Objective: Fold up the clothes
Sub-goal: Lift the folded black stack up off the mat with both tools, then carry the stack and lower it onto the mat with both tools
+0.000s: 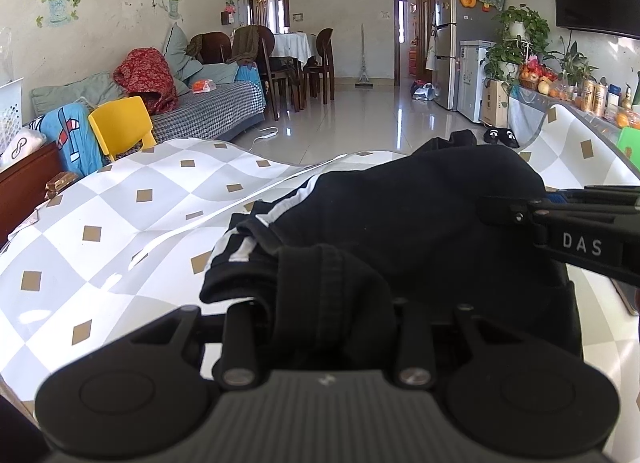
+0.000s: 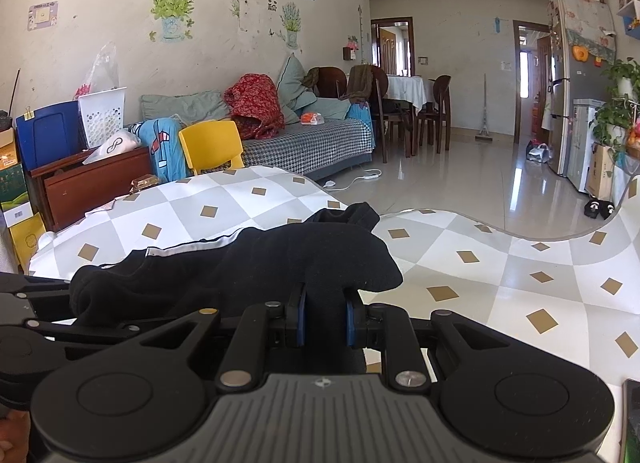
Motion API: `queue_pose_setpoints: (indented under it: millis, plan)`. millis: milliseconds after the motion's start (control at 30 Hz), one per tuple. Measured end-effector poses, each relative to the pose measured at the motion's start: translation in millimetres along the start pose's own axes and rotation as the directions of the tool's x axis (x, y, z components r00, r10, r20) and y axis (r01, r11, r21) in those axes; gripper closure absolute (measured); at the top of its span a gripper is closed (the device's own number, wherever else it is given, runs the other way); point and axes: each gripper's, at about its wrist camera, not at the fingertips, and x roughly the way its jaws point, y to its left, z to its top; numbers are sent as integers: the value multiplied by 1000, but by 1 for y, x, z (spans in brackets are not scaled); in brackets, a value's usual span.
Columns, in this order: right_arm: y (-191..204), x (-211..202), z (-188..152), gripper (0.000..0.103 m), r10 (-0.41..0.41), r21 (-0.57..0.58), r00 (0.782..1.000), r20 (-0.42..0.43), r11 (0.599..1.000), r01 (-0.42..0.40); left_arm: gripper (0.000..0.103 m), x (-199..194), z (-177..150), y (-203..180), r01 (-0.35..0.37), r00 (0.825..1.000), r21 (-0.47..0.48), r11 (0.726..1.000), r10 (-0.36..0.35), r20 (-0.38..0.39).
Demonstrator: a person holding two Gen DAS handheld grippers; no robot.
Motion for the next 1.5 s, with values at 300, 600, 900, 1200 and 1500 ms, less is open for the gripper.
queue_pose_setpoints:
  millis: [300, 600, 900, 1200, 1500]
  plan:
    - [16, 27, -3, 85, 41, -13, 999, -34, 999, -41, 71, 15, -10, 27, -43, 998, -43, 998, 41, -36]
    - [34, 62, -6, 85, 78, -23, 994, -80, 996, -80, 71, 36, -20, 54, -85, 993, -85, 993, 78, -84]
    - [54, 98, -3, 85, 125, -34, 986, -111, 991, -129, 71, 56, -23, 87, -134, 986, -135, 982, 118, -116]
    - [79, 133, 2, 85, 174, -40, 975, -141, 983, -181, 71, 70, -24, 123, -189, 976, -189, 964, 164, -143]
    - [109, 181, 3, 85, 201, -17, 964, -171, 978, -207, 71, 83, -31, 158, -270, 956, -267, 925, 226, -186]
